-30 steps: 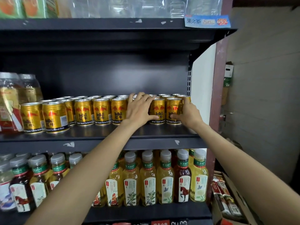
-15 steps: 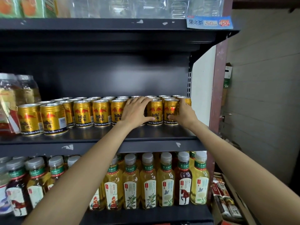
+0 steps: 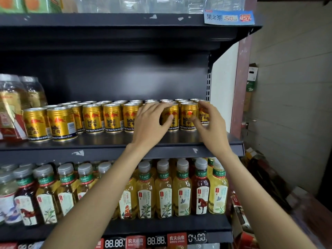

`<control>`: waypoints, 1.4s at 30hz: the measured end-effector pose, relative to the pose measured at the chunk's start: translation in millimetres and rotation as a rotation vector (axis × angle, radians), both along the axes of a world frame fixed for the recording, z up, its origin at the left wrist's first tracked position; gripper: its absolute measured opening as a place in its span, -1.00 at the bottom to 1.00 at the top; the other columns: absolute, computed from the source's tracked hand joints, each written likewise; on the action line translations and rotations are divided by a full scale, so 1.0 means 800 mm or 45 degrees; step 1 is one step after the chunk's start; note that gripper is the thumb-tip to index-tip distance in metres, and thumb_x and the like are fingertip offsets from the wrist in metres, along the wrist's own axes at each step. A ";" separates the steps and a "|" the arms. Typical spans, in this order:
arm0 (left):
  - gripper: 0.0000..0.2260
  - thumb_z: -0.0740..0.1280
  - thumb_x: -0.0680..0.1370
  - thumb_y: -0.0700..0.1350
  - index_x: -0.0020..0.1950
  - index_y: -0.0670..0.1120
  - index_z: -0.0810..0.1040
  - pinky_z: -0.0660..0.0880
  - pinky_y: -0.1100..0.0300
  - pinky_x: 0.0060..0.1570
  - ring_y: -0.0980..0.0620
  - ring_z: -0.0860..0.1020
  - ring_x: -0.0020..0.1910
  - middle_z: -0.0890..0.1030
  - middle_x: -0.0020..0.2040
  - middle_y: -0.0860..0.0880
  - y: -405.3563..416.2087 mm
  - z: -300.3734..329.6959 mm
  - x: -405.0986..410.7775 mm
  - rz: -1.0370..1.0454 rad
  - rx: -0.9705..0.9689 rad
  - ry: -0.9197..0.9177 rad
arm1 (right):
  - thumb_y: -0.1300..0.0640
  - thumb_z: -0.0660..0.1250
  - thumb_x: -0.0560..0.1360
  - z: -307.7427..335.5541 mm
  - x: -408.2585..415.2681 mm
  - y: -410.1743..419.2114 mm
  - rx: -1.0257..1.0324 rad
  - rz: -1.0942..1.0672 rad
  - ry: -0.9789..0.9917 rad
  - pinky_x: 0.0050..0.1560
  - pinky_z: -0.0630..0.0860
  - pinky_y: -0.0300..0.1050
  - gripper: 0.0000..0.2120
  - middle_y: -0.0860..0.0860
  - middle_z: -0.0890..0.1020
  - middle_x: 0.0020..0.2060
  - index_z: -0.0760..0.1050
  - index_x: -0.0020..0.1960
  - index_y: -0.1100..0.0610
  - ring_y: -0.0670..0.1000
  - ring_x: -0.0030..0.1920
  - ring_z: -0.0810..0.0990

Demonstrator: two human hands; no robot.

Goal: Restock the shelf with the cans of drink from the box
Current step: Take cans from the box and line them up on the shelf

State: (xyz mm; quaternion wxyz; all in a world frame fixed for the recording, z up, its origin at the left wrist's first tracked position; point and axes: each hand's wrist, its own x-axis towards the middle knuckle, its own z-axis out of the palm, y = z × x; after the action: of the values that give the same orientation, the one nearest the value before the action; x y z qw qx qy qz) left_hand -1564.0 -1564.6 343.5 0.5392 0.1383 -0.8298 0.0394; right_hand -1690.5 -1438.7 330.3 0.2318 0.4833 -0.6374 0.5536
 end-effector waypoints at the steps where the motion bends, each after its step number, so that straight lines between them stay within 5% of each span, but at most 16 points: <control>1: -0.74 0.26 0.55 0.04 0.19 0.00 0.55 0.25 0.19 0.20 0.05 0.47 0.18 0.60 0.10 0.08 0.013 -0.006 0.009 -0.045 0.002 0.110 | 0.15 0.31 0.52 -0.009 0.013 0.007 -0.091 0.021 0.018 0.26 0.38 -0.26 -0.63 -0.01 0.52 0.23 0.39 0.32 0.13 -0.06 0.24 0.47; 5: -0.83 0.26 0.54 -0.04 0.02 -0.04 0.61 0.35 0.25 -0.01 0.14 0.53 -0.06 0.54 -0.13 0.23 0.055 -0.046 0.044 -0.202 0.068 0.421 | 0.22 0.28 0.52 -0.056 0.067 0.033 -0.331 0.023 0.086 0.06 0.43 -0.33 -0.77 -0.07 0.56 0.03 0.48 0.18 0.15 -0.09 0.04 0.54; 8: -0.83 0.26 0.54 -0.09 0.01 -0.09 0.61 0.45 0.24 -0.12 0.16 0.54 -0.17 0.52 -0.17 0.27 0.083 -0.101 0.079 -0.322 0.248 0.430 | 0.25 0.29 0.51 -0.110 0.102 0.051 -0.341 0.030 0.127 -0.11 0.43 -0.35 -0.83 -0.06 0.56 -0.12 0.52 0.09 0.21 -0.11 -0.16 0.52; 11: -0.84 0.28 0.53 -0.06 0.05 -0.06 0.58 0.45 0.36 -0.17 0.19 0.53 -0.19 0.53 -0.16 0.23 0.097 -0.170 0.129 -0.350 0.554 0.173 | 0.19 0.27 0.52 -0.186 0.131 0.072 -0.119 0.151 0.051 -0.17 0.44 -0.38 -0.83 -0.09 0.56 -0.14 0.53 0.07 0.20 -0.15 -0.21 0.52; 15: -0.85 0.35 0.52 -0.07 0.07 0.09 0.56 0.49 0.38 -0.16 0.24 0.57 -0.15 0.59 -0.14 0.24 0.094 -0.280 0.209 -0.229 1.023 -0.443 | 0.13 0.31 0.51 -0.304 0.163 0.096 0.559 0.389 -0.221 -0.21 0.49 -0.29 -0.82 -0.07 0.61 -0.09 0.51 0.10 0.06 -0.12 -0.16 0.58; 19: -0.87 0.36 0.50 -0.02 0.05 0.10 0.57 0.54 0.25 -0.13 0.31 0.56 -0.16 0.59 -0.16 0.24 0.094 -0.392 0.286 0.014 1.132 -0.786 | 0.25 0.39 0.44 -0.399 0.200 0.104 0.993 0.508 -0.456 -0.19 0.48 -0.37 -0.79 -0.02 0.66 -0.12 0.56 0.07 0.09 -0.09 -0.15 0.61; 22: -0.86 0.40 0.48 -0.04 0.02 0.04 0.60 0.50 0.25 -0.04 0.23 0.58 -0.08 0.62 -0.12 0.17 0.110 -0.465 0.327 0.126 1.184 -0.911 | 0.22 0.43 0.39 -0.461 0.228 0.100 1.250 0.532 -0.475 -0.11 0.52 -0.18 -0.76 0.00 0.68 -0.11 0.58 0.05 0.11 0.00 -0.11 0.63; 25: -0.73 0.43 0.45 -0.03 0.13 -0.02 0.57 0.43 0.19 0.09 0.07 0.52 0.10 0.58 0.04 0.06 0.136 -0.523 0.349 0.134 1.375 -1.080 | 0.11 0.42 0.41 -0.508 0.250 0.106 1.534 0.621 -0.370 0.03 0.53 -0.02 -0.67 -0.01 0.62 0.05 0.51 0.17 0.08 0.00 0.04 0.58; 28: -0.53 0.42 0.44 0.06 0.32 0.05 0.41 0.33 0.19 0.12 0.02 0.37 0.26 0.46 0.24 0.04 0.151 -0.557 0.356 0.121 1.392 -1.427 | 0.01 0.41 0.40 -0.542 0.261 0.119 1.777 0.738 0.003 0.15 0.37 -0.04 -0.50 0.05 0.52 0.17 0.41 0.30 0.08 0.11 0.17 0.47; 31: -0.37 0.48 0.37 0.10 0.37 0.04 0.33 0.35 0.12 0.14 -0.03 0.34 0.30 0.40 0.29 0.02 0.150 -0.571 0.354 0.121 1.338 -1.621 | -0.01 0.51 0.24 -0.567 0.267 0.131 1.881 0.828 0.304 0.18 0.36 0.02 -0.32 0.13 0.51 0.14 0.40 0.30 0.14 0.18 0.16 0.45; 35: -0.29 0.52 0.31 0.10 0.37 0.04 0.28 0.44 0.04 0.10 -0.05 0.37 0.27 0.38 0.29 0.00 0.149 -0.585 0.349 0.118 1.279 -1.762 | -0.12 0.59 -0.09 -0.589 0.279 0.134 1.957 0.757 0.633 -0.04 0.51 0.00 -0.15 0.08 0.58 -0.05 0.48 0.14 0.13 0.14 -0.04 0.56; 42: -0.32 0.52 0.33 0.05 0.34 0.00 0.26 0.45 0.01 0.07 -0.08 0.38 0.26 0.31 0.31 -0.05 0.154 -0.601 0.336 0.139 1.138 -1.848 | -0.15 0.55 -0.09 -0.603 0.294 0.121 1.837 0.653 0.760 -0.09 0.30 -0.11 -0.38 -0.02 0.62 -0.23 0.56 -0.10 0.07 0.03 -0.17 0.58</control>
State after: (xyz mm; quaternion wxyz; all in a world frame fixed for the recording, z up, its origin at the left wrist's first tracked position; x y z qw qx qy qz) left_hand -1295.6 -1441.5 -136.9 -0.2339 0.3182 -0.8995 -0.1868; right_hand -1455.1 -1342.1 -152.3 -0.1100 0.7710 -0.6178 -0.1083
